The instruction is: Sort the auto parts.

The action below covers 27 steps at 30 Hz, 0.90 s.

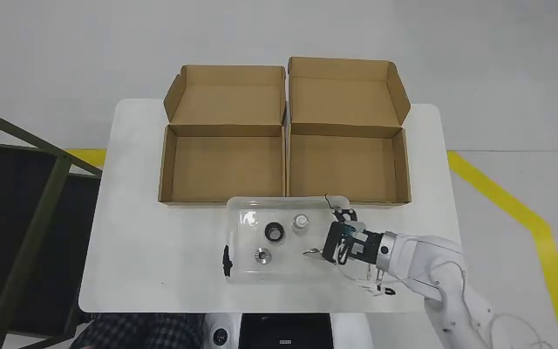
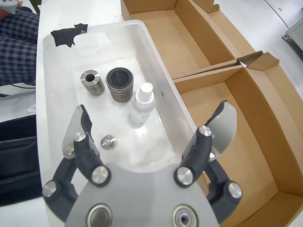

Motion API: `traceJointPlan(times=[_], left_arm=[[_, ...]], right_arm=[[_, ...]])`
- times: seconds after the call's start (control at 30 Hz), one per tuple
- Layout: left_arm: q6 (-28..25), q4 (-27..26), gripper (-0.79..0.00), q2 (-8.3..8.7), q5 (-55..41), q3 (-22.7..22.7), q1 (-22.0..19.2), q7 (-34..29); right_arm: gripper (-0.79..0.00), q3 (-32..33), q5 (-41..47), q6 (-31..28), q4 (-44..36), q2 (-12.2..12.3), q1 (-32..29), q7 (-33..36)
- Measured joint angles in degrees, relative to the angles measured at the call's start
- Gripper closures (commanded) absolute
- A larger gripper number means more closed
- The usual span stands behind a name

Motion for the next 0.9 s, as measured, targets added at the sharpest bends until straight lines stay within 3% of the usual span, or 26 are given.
traceJointPlan(times=[0.63, 0.9], left_arm=[[0.0, 0.0, -0.785, 0.0, 0.0, 0.0, 0.0, 0.0], [0.0, 0.0, -0.785, 0.0, 0.0, 0.0, 0.0, 0.0]], right_arm=[[-0.785, -8.2, -1.0, 1.2, 5.9, -0.2, 5.7, 3.2], [-0.674, -9.6, -0.7, 1.6, 7.7, -0.1, 7.2, 4.0]])
